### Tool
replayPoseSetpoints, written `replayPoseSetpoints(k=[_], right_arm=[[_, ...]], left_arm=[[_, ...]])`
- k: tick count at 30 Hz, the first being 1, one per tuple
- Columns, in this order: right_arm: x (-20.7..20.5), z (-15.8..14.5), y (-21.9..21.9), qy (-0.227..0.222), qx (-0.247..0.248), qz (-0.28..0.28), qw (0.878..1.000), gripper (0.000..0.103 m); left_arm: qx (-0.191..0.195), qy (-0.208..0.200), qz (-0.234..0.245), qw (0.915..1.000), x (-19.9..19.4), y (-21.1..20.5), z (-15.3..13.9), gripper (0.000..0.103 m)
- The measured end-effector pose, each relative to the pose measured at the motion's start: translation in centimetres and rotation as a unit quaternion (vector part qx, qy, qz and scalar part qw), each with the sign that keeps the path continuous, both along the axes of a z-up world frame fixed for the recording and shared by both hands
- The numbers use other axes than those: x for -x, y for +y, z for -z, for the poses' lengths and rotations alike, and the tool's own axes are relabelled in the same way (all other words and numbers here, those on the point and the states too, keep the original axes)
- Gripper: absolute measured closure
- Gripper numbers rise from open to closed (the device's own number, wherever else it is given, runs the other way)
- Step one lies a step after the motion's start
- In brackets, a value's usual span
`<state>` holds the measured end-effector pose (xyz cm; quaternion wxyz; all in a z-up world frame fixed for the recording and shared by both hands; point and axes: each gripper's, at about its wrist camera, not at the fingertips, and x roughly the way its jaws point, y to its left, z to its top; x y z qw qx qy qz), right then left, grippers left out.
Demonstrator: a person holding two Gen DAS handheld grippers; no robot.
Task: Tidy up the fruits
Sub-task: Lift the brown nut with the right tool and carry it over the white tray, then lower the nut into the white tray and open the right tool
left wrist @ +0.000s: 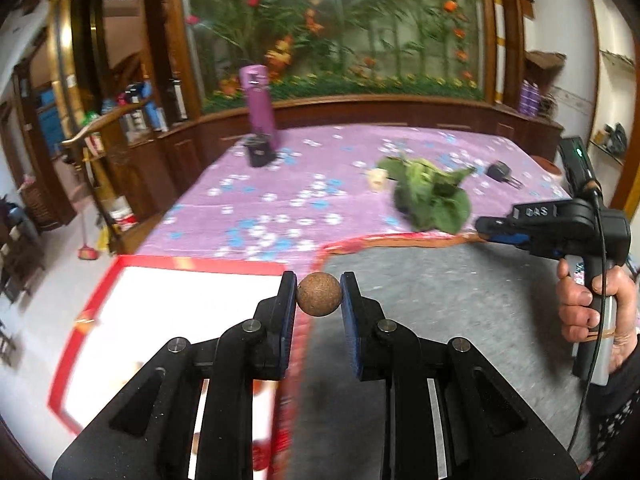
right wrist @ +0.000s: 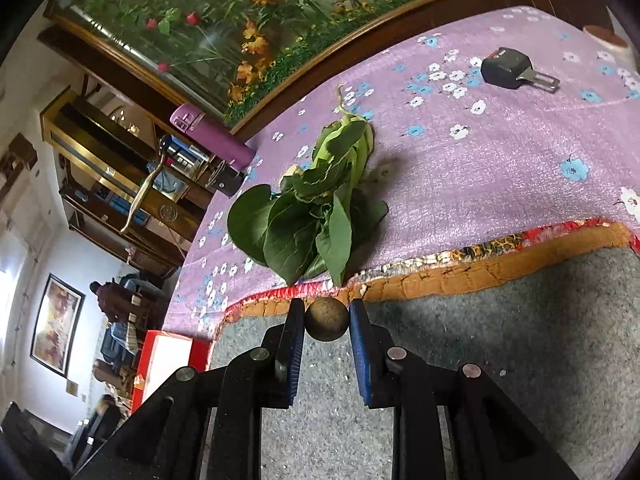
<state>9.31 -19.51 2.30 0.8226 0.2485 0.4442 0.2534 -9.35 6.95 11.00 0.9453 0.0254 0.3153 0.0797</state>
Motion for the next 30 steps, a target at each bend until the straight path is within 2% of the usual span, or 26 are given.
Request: replayPoseSetpoints(k=[6,20,30], right_arm=[[2.1,-0.2,1.9,-0.012,0.004,-0.013,1.000,0.081],[7.9,-4.1,13.2,-0.057,0.006,-0.124,0.991,0.081],[10.6,-4.5,19.9,-0.067,0.022,-0.182,0.981,0.081]], left_arm=[[-0.003,-0.015,-0.033,0.9993,2.5,3.4,-0.6,0.082],[0.024,-0.027,-0.076,0.9965,4.6,9.4,0.0,0.082],[0.048,-0.020,-0.094,0.9942,5.2,12.8,1.4,0.082]])
